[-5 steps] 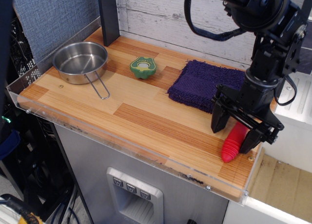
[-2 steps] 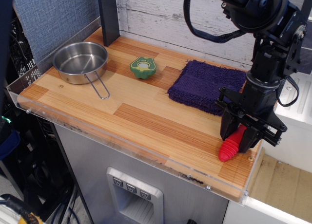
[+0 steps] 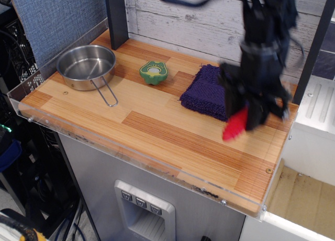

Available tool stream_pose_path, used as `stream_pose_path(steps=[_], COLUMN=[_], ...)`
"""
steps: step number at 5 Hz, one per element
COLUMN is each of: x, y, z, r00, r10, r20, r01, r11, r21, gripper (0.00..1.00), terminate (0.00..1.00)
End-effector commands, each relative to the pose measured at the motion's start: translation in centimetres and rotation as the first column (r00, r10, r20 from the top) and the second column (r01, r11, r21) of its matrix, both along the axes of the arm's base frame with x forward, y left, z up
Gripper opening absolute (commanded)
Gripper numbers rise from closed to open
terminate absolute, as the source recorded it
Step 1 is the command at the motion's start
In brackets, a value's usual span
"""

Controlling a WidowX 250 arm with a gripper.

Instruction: Take a red spoon on the right of a small blue mat. Place the spoon on the mat

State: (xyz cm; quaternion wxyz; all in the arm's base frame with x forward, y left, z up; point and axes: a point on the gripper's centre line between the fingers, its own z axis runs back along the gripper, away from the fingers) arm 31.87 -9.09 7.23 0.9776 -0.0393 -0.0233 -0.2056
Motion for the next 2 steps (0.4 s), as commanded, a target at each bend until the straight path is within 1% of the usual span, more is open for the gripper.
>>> stream_pose_path(steps=[1, 2], x=[3.4, 5.2], y=[4.6, 6.2], z=[2.1, 0.5], r00=[0.995, 0.991], r10=[0.089, 0.134], r20=[0.052, 0.014], r01=[-0.085, -0.134], r11=[0.994, 0.991], r21=[-0.064, -0.028], gripper=[0.00, 0.00], terminate=[0.00, 0.00])
